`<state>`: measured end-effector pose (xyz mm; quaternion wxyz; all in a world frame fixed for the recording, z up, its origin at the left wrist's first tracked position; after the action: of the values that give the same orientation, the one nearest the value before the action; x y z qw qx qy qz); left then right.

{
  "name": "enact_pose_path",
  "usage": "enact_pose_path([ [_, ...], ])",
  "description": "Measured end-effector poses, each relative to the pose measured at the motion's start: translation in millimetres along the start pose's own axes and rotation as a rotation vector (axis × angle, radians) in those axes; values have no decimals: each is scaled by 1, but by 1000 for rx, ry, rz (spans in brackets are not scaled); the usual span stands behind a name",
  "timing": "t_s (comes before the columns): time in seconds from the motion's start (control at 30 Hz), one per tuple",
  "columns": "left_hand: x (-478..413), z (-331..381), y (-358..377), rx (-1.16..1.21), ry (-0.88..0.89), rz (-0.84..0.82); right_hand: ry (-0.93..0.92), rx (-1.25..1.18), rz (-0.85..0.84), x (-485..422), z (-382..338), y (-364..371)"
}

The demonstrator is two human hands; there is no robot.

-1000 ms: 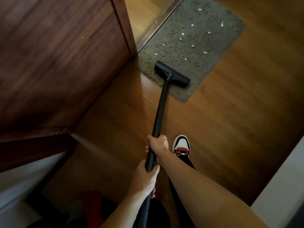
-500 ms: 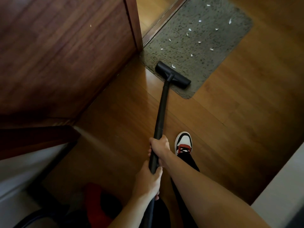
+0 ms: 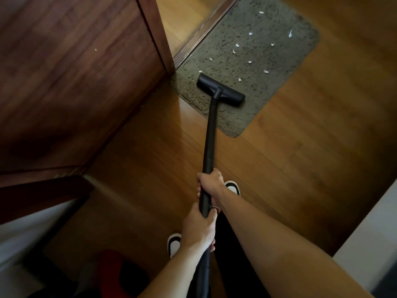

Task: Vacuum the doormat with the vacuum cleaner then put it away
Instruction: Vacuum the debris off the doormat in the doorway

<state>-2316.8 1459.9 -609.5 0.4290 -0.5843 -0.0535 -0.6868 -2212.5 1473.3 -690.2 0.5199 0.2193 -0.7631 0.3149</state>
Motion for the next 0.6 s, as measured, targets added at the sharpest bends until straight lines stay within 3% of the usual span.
enact_pose_path([
  [0.6,-14,27,24,75,-67,-38,3,94,47,-19,-36,-17],
])
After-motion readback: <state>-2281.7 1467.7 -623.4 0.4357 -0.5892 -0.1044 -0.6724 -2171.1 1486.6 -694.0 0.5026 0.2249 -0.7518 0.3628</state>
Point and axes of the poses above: each hand's wrist, its own x-axis away from the middle knuckle, its own y-axis out of the palm, z = x × y, the point moved 7 cm from there along -x, towards the middle knuckle, and after that the axes turned 14 degrees about z, right-handed, at the moved point
